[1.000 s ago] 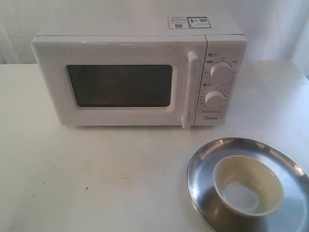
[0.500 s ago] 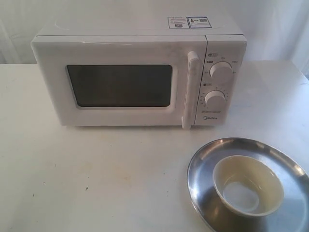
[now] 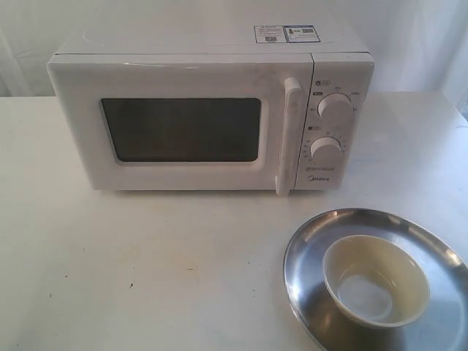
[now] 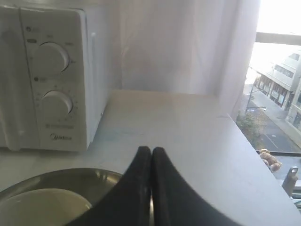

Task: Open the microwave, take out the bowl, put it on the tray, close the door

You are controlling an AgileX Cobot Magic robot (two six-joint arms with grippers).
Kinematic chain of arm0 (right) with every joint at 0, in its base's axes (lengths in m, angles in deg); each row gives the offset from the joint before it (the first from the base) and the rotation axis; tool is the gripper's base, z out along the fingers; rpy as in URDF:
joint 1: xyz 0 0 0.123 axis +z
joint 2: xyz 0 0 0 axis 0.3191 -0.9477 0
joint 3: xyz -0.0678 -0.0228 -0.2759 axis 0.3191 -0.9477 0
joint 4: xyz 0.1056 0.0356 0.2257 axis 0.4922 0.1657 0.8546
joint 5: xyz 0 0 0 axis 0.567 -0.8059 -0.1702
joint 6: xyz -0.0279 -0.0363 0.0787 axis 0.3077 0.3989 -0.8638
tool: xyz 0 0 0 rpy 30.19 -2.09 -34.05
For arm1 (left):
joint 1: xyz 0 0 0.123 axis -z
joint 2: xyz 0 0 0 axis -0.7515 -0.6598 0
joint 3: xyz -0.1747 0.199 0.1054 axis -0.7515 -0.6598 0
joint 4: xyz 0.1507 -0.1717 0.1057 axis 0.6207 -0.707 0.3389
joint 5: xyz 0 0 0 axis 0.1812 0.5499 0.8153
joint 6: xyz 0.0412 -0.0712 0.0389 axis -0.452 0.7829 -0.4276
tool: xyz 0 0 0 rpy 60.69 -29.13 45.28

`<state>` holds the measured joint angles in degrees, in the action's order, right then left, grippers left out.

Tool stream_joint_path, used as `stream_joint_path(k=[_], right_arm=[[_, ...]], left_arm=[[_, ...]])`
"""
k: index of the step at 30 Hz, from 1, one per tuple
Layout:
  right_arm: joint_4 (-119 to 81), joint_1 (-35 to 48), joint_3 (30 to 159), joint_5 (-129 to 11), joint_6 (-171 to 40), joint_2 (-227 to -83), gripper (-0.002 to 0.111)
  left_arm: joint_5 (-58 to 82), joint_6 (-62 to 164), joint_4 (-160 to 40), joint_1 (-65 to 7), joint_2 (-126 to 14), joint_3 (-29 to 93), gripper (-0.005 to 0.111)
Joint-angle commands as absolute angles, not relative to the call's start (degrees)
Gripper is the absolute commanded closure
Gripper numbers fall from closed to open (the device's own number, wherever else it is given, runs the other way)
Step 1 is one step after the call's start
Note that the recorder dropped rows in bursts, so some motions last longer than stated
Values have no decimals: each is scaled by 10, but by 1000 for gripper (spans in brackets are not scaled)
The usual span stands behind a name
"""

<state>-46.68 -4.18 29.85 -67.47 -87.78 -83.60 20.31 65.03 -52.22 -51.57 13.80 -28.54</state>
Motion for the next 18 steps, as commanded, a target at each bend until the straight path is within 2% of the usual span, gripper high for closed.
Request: stream_joint_path(k=[1,18], right_arm=[[-250,-45,295,-666,-678,-832,108],[-219,-113,295,-675,-677,-832,108]], left_arm=[[203,653,-523,-514,139,-287,107],[203,653,-523,-514,139,-287,107]])
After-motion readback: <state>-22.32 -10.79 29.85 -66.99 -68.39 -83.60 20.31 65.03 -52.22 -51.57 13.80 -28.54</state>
